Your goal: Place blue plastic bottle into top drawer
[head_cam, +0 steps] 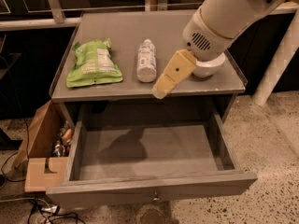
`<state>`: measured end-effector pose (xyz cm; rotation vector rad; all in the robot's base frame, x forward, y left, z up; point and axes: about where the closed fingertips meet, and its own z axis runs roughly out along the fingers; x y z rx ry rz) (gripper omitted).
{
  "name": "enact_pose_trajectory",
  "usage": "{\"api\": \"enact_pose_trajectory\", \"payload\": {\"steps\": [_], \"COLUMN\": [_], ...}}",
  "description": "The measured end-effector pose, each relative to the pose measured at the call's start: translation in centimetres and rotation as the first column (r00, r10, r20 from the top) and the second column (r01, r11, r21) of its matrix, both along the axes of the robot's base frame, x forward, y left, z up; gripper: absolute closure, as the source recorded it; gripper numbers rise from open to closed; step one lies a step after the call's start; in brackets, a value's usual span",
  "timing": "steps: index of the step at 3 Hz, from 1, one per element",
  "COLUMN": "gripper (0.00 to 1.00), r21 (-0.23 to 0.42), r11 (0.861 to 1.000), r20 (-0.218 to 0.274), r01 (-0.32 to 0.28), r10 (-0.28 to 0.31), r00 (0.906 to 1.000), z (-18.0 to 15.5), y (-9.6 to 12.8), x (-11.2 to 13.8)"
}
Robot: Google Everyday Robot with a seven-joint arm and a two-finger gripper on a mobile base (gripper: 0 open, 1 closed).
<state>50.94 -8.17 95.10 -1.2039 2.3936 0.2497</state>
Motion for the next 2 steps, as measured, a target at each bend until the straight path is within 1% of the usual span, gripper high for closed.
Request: {"api": "enact_pose_trajectory", "payload": {"steps": [1, 2], "gripper": [0.00, 0.00], "r21": [0.035, 0.054], "r11": [0.999, 0.999], "r20": [-0.002, -0.055], "r01": [0.020, 0.006], "r10": [-0.020, -0.003], "r00": [0.9998, 0.9985], "z": [0.3, -0.8], "y": [1.6, 3.2], "x": [2.0, 5.8]}}
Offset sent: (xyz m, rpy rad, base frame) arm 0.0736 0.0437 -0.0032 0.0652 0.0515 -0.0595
